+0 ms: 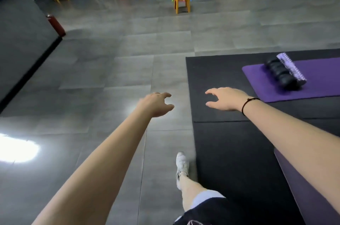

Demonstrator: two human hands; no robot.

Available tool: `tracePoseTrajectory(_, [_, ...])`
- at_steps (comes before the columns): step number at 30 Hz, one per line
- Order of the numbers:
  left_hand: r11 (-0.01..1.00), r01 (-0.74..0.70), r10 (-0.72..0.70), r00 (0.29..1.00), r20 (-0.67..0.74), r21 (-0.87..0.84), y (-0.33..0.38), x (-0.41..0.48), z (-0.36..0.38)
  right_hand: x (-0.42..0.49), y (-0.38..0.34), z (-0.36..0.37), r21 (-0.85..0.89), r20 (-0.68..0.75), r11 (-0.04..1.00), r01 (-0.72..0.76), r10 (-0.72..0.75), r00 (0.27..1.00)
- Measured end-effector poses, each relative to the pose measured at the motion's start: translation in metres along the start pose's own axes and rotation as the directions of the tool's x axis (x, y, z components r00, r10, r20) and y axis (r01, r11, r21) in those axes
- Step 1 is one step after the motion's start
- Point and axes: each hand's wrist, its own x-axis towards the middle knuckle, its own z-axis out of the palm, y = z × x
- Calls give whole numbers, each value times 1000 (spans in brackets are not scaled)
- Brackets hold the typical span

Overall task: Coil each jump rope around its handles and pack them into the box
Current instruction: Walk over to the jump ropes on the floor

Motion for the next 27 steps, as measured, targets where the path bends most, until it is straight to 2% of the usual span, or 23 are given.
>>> tracePoseTrajectory(5, [994,67,-69,997,21,90,-34,181,-80,178,9,-82,31,13,999,14,-14,1000])
tracePoseTrajectory(9, [997,59,-61,997,39,58,-44,308,-144,296,19,-146,44,51,998,39,-41,998])
tracePoseTrajectory(15, [988,67,-72,997,37,136,-82,536,-209,508,59,-212,74,51,996,53,-57,997])
tracePoseTrajectory(18, [997,72,-75,993,88,36,-102,672,-245,639,85,-254,70,53,997,24,-27,998])
tracePoseTrajectory(22, [993,25,-5,987,163,-119,-101,840,-322,797,128,-326,85,104,996,-40,31,994])
tracePoseTrajectory(27, [988,-84,110,971,214,-128,-65,1000,-411,937,174,-424,-23,48,998,-54,55,997])
